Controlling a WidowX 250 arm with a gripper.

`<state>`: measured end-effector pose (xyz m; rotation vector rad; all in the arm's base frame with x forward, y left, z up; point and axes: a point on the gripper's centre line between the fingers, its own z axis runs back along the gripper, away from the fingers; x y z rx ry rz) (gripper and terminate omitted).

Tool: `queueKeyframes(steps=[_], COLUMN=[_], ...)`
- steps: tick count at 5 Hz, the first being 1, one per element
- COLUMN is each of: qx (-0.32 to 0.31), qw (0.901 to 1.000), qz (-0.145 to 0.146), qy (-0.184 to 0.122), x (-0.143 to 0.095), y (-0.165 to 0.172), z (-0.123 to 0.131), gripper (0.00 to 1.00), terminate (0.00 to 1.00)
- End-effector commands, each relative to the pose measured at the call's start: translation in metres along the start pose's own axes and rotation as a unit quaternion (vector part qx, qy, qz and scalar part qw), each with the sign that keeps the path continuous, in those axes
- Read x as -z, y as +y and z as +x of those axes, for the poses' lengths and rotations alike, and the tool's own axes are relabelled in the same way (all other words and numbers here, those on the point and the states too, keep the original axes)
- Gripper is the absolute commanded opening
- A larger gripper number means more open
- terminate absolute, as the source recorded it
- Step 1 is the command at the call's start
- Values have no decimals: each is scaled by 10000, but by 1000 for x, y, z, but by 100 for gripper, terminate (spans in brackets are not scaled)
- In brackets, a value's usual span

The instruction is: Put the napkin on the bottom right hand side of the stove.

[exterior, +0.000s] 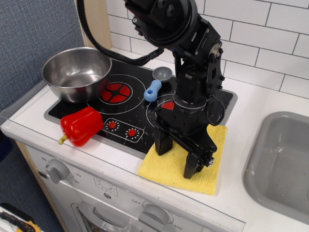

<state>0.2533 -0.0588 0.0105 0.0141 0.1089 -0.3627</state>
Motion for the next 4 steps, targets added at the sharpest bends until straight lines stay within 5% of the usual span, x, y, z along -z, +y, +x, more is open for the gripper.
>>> queueKeyframes(steps=[1,3,4], qx=[-158,-309,-309], qw=[9875,9874,9874], qz=[391,350,350], qy=[-1519,-1509,-1509], x=[-80,-82,-82], y=[-6,5,5], z=[10,13,13], gripper=[100,100,100], terminate=[0,0,100])
